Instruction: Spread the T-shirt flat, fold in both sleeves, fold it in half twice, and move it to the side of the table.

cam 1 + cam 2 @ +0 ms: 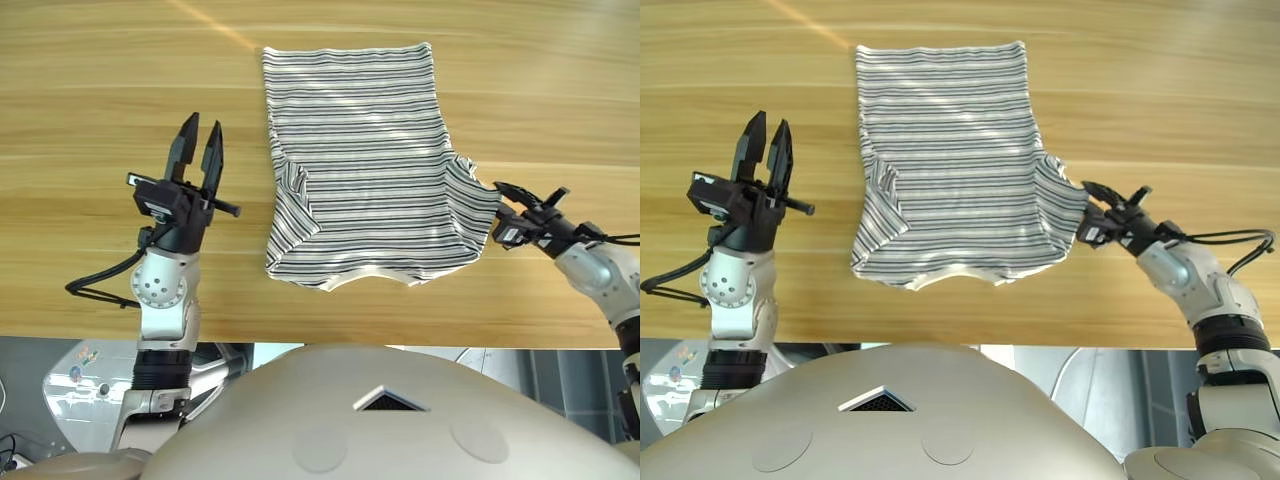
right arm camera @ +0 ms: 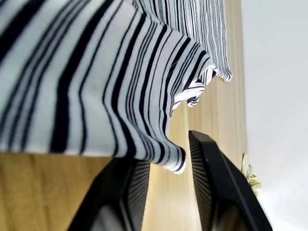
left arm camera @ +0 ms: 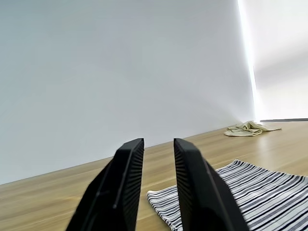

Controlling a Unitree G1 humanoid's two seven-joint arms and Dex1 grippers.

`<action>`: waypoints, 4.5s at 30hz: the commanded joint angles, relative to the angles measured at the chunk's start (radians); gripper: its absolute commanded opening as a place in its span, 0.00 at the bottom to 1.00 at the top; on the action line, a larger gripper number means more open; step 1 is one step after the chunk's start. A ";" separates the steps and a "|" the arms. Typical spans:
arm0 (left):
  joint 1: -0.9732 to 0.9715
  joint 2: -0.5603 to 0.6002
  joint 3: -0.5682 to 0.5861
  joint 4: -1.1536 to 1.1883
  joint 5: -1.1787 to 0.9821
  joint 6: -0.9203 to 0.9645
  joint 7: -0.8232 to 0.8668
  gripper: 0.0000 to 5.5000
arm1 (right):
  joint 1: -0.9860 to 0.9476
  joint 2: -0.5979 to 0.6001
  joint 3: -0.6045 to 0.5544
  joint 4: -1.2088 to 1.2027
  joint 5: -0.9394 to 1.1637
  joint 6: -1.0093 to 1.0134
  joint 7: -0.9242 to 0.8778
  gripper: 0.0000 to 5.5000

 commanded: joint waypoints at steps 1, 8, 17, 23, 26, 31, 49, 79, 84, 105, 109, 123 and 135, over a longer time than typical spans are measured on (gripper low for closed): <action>-0.002 -0.012 0.003 -0.002 0.014 0.018 -0.016 0.21 | 0.030 0.013 0.069 0.034 -0.050 0.000 0.041 0.19; 0.001 -0.028 0.004 0.003 0.019 0.014 -0.029 0.21 | -0.006 0.018 0.081 0.100 -0.044 -0.004 0.017 0.03; 0.005 -0.056 -0.007 0.029 0.023 0.002 -0.050 0.21 | -0.049 0.032 0.097 0.146 -0.067 -0.013 -0.042 0.00; 0.001 -0.051 -0.004 0.052 0.026 -0.009 -0.075 0.21 | 0.059 0.029 0.058 -0.154 0.102 -0.092 0.020 0.00; 0.000 -0.055 0.003 0.063 0.028 -0.014 -0.076 0.21 | 0.069 0.040 0.051 -0.229 0.137 -0.074 0.074 0.00; -0.004 -0.063 -0.002 0.080 0.034 -0.018 -0.075 0.21 | 0.021 0.098 0.085 -0.213 0.103 -0.054 0.120 0.00; 0.016 -0.040 -0.030 0.136 0.079 -0.030 -0.130 0.21 | 0.001 0.053 0.051 -0.229 0.201 -0.062 0.264 0.33; -0.165 0.292 -0.288 0.482 0.588 -0.041 -0.174 0.21 | 0.091 0.031 0.036 -0.114 0.146 0.067 0.296 0.33; -0.178 0.298 -0.303 0.503 0.599 -0.025 -0.155 0.21 | 0.122 0.010 0.024 -0.168 0.154 0.070 0.297 0.33; -0.013 0.397 0.183 0.270 0.413 -0.173 0.065 0.21 | 0.107 -0.017 -0.232 -0.064 0.298 -0.095 0.179 0.33; 0.023 0.454 0.008 0.374 0.772 -0.113 0.052 0.21 | 0.107 -0.036 -0.090 0.081 -0.046 -0.079 -0.001 0.33; 0.106 0.584 -0.224 0.135 0.782 -0.170 -0.143 0.21 | 0.195 -0.097 -0.001 -0.204 -0.078 -0.216 -0.058 0.33; -0.017 0.614 -0.321 0.154 0.753 -0.190 -0.232 0.21 | 0.106 -0.106 0.001 -0.220 -0.071 -0.227 0.062 0.33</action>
